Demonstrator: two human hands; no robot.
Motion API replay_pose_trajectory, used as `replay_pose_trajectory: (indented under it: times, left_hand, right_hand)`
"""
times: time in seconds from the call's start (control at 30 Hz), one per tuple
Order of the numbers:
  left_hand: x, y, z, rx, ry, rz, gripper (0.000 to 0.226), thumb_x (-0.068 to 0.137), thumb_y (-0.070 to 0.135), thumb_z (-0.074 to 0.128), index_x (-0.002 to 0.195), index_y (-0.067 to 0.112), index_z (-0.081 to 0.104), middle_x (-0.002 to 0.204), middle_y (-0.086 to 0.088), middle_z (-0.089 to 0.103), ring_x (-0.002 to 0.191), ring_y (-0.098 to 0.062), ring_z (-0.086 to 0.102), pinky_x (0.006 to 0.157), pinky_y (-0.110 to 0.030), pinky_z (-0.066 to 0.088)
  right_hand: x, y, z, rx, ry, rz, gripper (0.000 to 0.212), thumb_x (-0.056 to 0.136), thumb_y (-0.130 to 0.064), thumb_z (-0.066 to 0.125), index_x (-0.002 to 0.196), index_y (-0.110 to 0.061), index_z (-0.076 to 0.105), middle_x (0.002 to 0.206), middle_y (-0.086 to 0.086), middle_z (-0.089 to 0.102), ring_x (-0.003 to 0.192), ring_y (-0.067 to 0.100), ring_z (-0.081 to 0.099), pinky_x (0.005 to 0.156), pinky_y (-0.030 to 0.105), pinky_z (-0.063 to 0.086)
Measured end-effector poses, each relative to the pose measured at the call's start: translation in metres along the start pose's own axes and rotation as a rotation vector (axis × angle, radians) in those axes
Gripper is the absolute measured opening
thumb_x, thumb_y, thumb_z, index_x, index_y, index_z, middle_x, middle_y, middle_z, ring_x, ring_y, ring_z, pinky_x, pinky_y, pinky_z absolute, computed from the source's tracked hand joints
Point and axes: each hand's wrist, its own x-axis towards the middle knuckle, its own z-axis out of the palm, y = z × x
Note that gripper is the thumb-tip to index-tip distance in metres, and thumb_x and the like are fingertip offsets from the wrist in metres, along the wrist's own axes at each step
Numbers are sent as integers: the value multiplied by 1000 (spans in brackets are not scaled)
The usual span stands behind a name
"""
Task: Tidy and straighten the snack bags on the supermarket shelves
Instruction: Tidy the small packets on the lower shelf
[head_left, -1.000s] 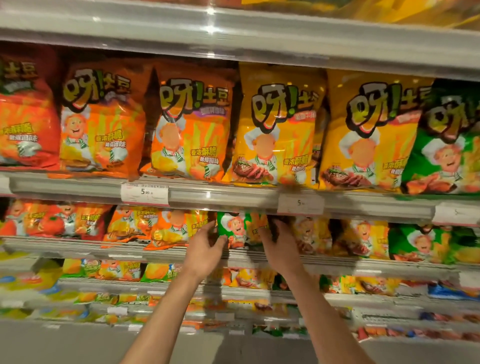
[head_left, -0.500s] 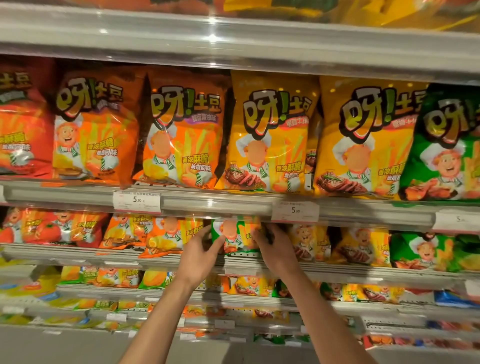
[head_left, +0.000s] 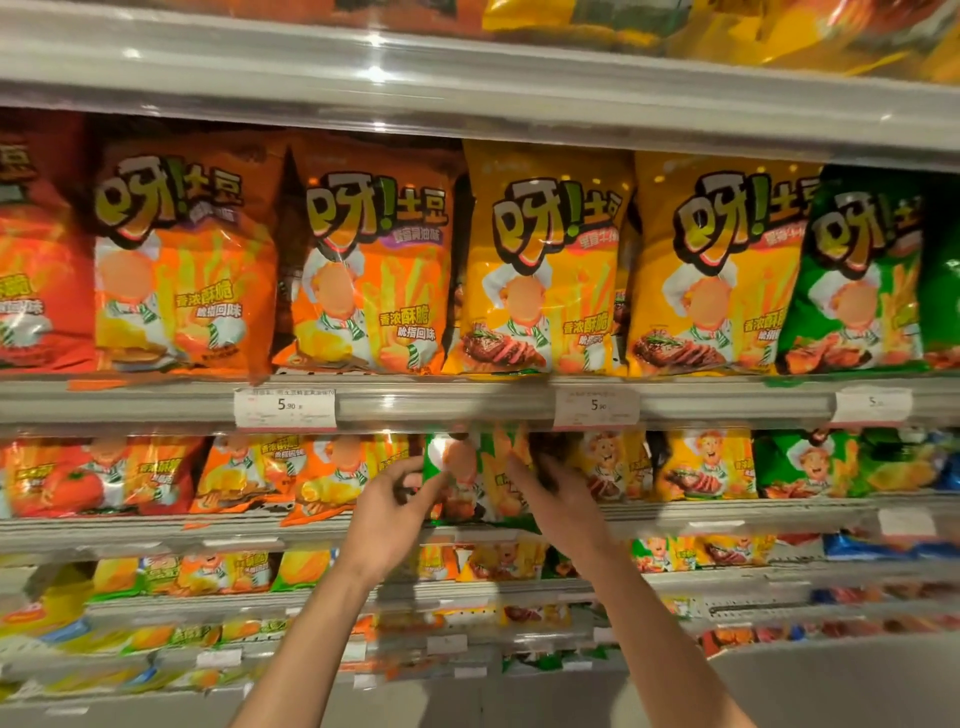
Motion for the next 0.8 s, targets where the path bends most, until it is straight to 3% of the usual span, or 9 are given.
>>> replay_pose_trajectory:
  times: [0.13, 0.2, 0.27, 0.37, 0.43, 0.57, 0.67, 0.73, 0.8]
  left_hand:
    - [-15, -7, -10, -108, -123, 24, 12, 98, 22, 68, 89, 30, 68, 66, 18, 65, 63, 2, 60, 61, -13, 41]
    - [-20, -11, -12, -82, -145, 25, 23, 97, 24, 70, 77, 28, 59, 65, 18, 52, 62, -3, 50, 58, -16, 36]
    - [-25, -16, -12, -80, -141, -23, 13, 93, 28, 74, 88, 31, 62, 74, 17, 65, 71, -6, 62, 64, -18, 43]
    - [-35, -24, -7, -6, -184, -10, 19, 90, 38, 76, 102, 43, 62, 89, 26, 74, 80, 3, 70, 67, -12, 48]
    - [-42, -25, -3, 22, -203, 16, 19, 90, 41, 76, 104, 44, 64, 93, 33, 72, 83, 7, 69, 67, -10, 48]
    - [-59, -17, 16, 10, -245, 51, 12, 89, 44, 75, 98, 41, 67, 91, 30, 72, 82, 5, 69, 65, -7, 49]
    - [-76, -3, 34, -16, -261, 47, 17, 85, 50, 74, 96, 38, 68, 89, 18, 76, 80, 1, 70, 66, -13, 52]
    - [-84, 5, 50, -14, -255, 33, 20, 87, 47, 75, 101, 33, 68, 88, 12, 77, 77, -2, 71, 66, -18, 54]
    - [-93, 14, 69, -43, -268, 29, 14, 91, 36, 74, 100, 28, 68, 84, 9, 78, 70, -4, 71, 63, -27, 53]
  right_hand:
    - [-20, 6, 6, 17, 26, 19, 37, 82, -74, 57, 105, -47, 68, 109, -26, 69, 103, -2, 63, 82, 8, 44]
    - [-30, 11, 10, 23, 24, 46, 40, 86, -71, 61, 112, -42, 71, 115, -18, 72, 108, 6, 66, 95, 25, 51]
    - [-42, 15, 12, 35, 30, 82, 43, 89, -66, 63, 121, -39, 70, 116, -16, 74, 110, 9, 68, 103, 38, 52]
    - [-65, 21, 10, 76, 59, 54, 26, 91, -60, 65, 110, -45, 74, 104, -19, 77, 98, 0, 72, 91, 25, 56]
    - [-80, 25, 6, 80, 84, 31, 30, 87, -66, 63, 102, -43, 75, 96, -12, 78, 86, 3, 72, 76, 15, 52]
    - [-105, 39, -9, 100, 129, 38, 66, 79, -72, 61, 101, -11, 71, 89, 19, 69, 69, 20, 56, 70, 33, 40]
    - [-121, 51, -27, 137, 145, 75, 53, 82, -67, 65, 106, -21, 74, 99, 15, 73, 89, 34, 65, 82, 41, 52]
    - [-131, 61, -42, 143, 132, 85, 44, 86, -64, 66, 109, -28, 74, 104, 11, 76, 100, 33, 69, 96, 50, 52]
    - [-140, 70, -59, 162, 116, 97, 44, 84, -68, 69, 111, -33, 74, 105, 0, 79, 103, 24, 73, 97, 44, 55]
